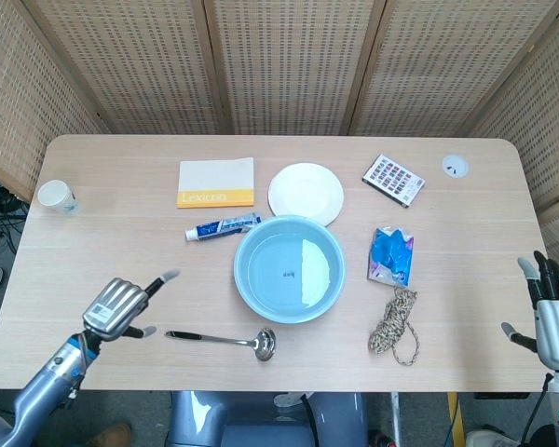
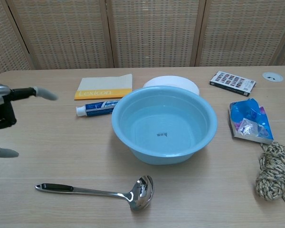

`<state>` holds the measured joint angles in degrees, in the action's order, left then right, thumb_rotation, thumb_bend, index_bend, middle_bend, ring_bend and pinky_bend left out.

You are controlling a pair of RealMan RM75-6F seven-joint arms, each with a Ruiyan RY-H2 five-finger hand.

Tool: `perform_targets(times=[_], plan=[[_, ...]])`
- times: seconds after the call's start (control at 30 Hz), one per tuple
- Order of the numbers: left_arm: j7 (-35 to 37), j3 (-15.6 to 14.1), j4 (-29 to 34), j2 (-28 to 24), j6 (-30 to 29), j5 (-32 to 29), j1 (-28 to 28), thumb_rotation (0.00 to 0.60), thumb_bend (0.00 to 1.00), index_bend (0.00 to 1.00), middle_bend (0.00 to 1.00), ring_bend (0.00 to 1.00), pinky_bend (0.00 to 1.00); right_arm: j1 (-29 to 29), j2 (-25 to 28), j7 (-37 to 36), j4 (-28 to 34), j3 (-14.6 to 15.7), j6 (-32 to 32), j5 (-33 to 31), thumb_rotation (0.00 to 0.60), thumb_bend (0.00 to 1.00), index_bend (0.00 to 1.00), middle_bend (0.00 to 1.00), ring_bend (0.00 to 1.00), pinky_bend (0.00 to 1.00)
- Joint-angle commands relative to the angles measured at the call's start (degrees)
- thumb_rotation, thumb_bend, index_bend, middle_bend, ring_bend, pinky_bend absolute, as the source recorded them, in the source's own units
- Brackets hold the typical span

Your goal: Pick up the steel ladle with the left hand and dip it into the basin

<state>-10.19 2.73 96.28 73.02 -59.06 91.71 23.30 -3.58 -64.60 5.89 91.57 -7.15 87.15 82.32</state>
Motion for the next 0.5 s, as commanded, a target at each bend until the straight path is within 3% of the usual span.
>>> perform_targets(times=[0.03,0.17,0.27,0.4,0.5], plan=[[-4.18,-0.73,1.22,4.10,4.55,-4.73,2.02,0.600,0.07,0.25,1.00,1.00,1.00,0.03,0.14,-0.38,0.00,-0.01,-0.15,-0.19,0.600,0.00,0.00,0.00,0.00,0.00],[-9.96,-1.70,1.09,8.27,7.67,-10.64,2.52,0.600,0.23,0.31,1.00,1.00,1.00,0.01,0.48,-1.46,0.12,0.13,-0.46,-0.10,0.600,0.00,0.00,0.00,0.00,0.00],[-14.03,-2.02,-0.11,11.91,6.78,-13.58,2.28,0.600,0.33,0.33,1.00,1.00,1.00,0.01,0.74,-2.15,0.25,0.25,-0.53,0.15,0.600,0.00,0.00,0.00,0.00,0.00],[-16.45,-2.93,-1.88,15.39,5.26,-15.18,1.71,0.600,0.39,0.41,1.00,1.00,1.00,0.02,0.99,-2.36,0.58,0.38,-0.68,0.20,0.600,0.00,0.00,0.00,0.00,0.00],[-17.43,-3.59,-2.86,17.26,5.53,-16.45,1.84,0.600,0.39,0.41,1.00,1.00,1.00,0.03,1.10,-2.31,0.87,0.53,-0.69,0.39,0.600,0.00,0.00,0.00,0.00,0.00]])
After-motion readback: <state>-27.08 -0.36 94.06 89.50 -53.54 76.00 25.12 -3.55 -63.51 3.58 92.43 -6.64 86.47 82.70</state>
